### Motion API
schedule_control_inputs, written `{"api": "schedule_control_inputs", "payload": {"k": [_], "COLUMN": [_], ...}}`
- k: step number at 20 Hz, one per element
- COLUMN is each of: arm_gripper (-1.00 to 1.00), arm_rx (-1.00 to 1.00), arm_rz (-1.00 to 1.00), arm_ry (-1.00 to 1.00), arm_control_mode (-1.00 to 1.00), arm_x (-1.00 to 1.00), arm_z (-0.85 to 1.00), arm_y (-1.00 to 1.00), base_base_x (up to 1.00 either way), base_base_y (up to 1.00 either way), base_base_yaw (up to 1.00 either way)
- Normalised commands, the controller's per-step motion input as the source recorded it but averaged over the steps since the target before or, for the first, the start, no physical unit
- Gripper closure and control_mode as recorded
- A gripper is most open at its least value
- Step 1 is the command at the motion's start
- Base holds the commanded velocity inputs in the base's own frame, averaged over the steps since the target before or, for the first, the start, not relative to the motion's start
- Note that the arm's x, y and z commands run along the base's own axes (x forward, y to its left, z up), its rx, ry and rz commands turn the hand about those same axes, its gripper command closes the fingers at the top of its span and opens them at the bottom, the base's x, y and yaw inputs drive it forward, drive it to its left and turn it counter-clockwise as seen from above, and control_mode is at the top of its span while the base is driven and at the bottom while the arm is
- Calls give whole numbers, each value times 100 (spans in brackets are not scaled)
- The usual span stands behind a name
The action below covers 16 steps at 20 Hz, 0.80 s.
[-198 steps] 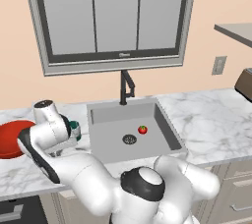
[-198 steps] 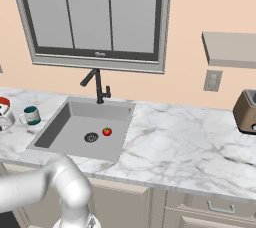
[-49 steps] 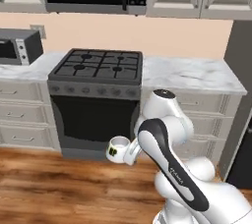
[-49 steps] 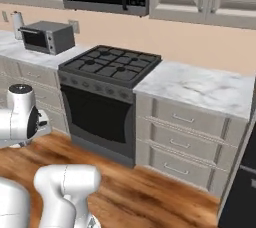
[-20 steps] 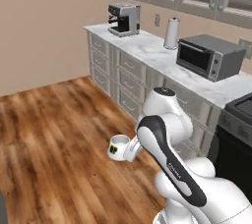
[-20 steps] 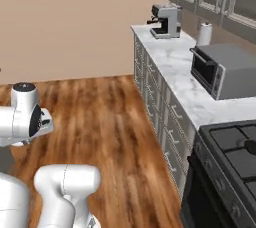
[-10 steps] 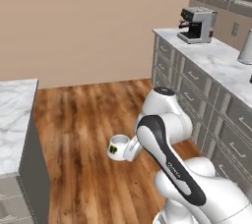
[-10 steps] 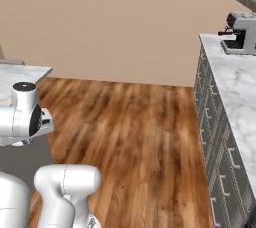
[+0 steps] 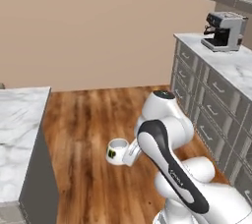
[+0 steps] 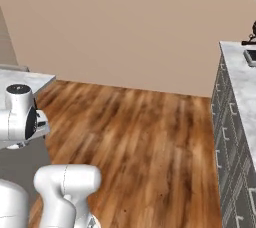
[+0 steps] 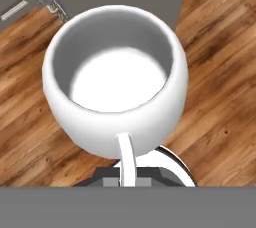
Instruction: Clear the mugs and bowl far away from the sink.
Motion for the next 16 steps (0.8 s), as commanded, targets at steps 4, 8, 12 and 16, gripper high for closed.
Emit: {"api": "schedule_control_inputs", "payload": {"k": [4,8,12,16], "arm_gripper": [100,100,100,100], "arm_rx": [0,0,0,0], "arm_rz": [0,0,0,0], "arm_ry": [0,0,0,0], "arm_control_mode": [100,100,100,100], "arm_x": [0,0,0,0], "arm_z": [0,0,0,0], "arm_y": [0,0,0,0], "base_base_x": [100,100,99,89], "base_base_y": [3,16,25,27], "base_base_yaw": [29,38,36,33]}}
